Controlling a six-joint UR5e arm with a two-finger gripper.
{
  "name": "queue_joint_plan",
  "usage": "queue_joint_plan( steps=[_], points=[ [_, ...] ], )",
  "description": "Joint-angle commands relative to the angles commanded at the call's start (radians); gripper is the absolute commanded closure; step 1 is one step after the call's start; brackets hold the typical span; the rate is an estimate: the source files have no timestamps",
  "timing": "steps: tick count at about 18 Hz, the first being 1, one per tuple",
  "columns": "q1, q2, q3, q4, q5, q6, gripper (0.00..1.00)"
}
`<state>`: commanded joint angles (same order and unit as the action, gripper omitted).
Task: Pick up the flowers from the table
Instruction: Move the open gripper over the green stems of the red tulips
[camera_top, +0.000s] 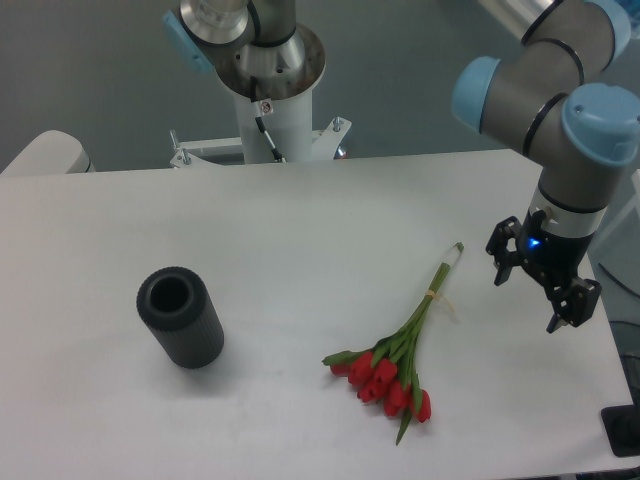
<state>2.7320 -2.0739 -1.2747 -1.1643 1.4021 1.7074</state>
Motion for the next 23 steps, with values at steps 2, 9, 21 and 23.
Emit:
queue_joint_plan(
  steps=[2, 9, 21, 23],
  points=[
    [-0.002, 0.008, -0.014, 0.003, 0.000, -0.006, 0.00],
    [-0.029, 0.058, -0.104, 0.005, 0.002, -0.129, 0.00],
    [-0.117, 0.035, -0.232, 0.089, 0.117, -0.578, 0.00],
    [-0.115, 0.034, -0.248, 0.091, 0.110, -0.618, 0.00]
  ],
)
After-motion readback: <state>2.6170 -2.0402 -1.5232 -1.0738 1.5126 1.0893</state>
